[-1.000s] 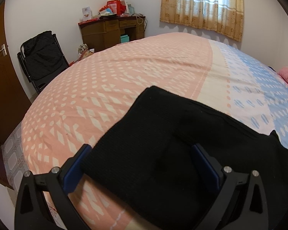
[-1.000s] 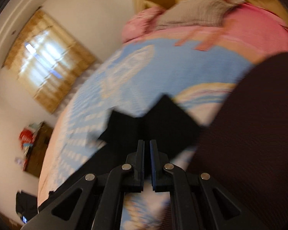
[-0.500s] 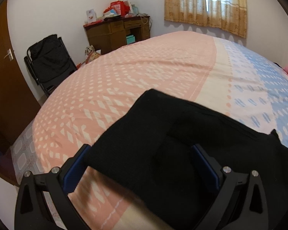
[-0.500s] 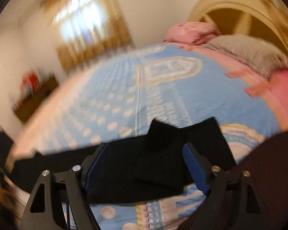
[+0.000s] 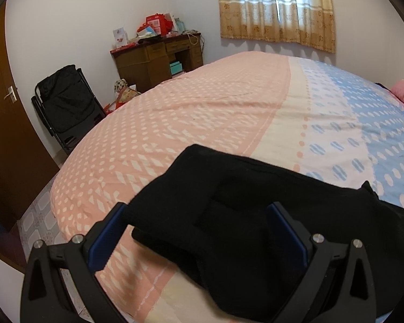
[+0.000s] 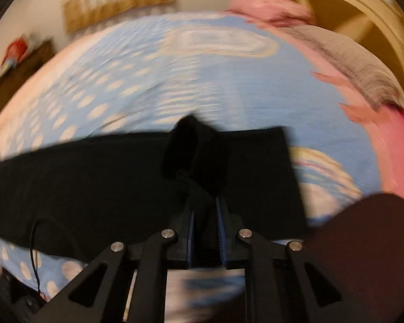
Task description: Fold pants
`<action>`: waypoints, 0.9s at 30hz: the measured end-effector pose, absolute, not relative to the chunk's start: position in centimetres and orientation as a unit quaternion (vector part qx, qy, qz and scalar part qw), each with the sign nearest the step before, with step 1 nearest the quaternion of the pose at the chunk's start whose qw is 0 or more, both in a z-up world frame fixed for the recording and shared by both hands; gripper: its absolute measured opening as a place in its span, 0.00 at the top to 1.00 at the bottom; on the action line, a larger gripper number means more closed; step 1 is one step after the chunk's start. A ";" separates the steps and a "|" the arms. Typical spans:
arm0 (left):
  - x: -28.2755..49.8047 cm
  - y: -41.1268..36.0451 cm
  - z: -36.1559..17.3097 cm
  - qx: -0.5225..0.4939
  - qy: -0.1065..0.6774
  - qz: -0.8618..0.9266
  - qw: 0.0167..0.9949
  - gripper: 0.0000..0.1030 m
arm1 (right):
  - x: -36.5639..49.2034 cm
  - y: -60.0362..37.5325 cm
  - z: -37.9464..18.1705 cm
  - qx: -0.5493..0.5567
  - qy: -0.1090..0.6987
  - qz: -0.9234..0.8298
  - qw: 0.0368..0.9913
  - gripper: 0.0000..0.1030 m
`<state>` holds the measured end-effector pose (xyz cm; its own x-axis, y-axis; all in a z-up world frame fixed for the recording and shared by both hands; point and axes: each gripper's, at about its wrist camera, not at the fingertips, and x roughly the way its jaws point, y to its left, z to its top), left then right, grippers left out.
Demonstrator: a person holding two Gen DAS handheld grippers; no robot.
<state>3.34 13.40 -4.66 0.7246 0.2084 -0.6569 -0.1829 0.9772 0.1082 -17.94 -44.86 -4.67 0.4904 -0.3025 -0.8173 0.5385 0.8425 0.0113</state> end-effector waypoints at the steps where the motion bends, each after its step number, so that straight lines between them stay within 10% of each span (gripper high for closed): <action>1: 3.4 13.3 -4.6 0.018 0.355 0.104 0.929 0.00 | -19.3 -46.1 -3.9 0.153 0.422 -0.256 0.856 0.84; 10: 3.5 10.8 -4.1 0.022 0.347 0.086 0.934 0.00 | -25.2 -51.9 -1.9 0.238 0.349 -0.298 0.856 0.80; 15: 2.9 9.2 -3.3 0.038 0.338 0.064 0.938 0.00 | -20.5 -49.6 -2.6 0.173 0.373 -0.262 0.873 0.51; 23: 2.8 8.5 -2.8 0.049 0.334 0.056 0.939 0.00 | -15.9 -51.4 -5.0 0.130 0.403 -0.277 0.862 0.51; 27: 3.1 7.9 -3.1 0.052 0.340 0.052 0.938 0.00 | -15.4 -51.4 -5.9 0.124 0.421 -0.270 0.857 0.95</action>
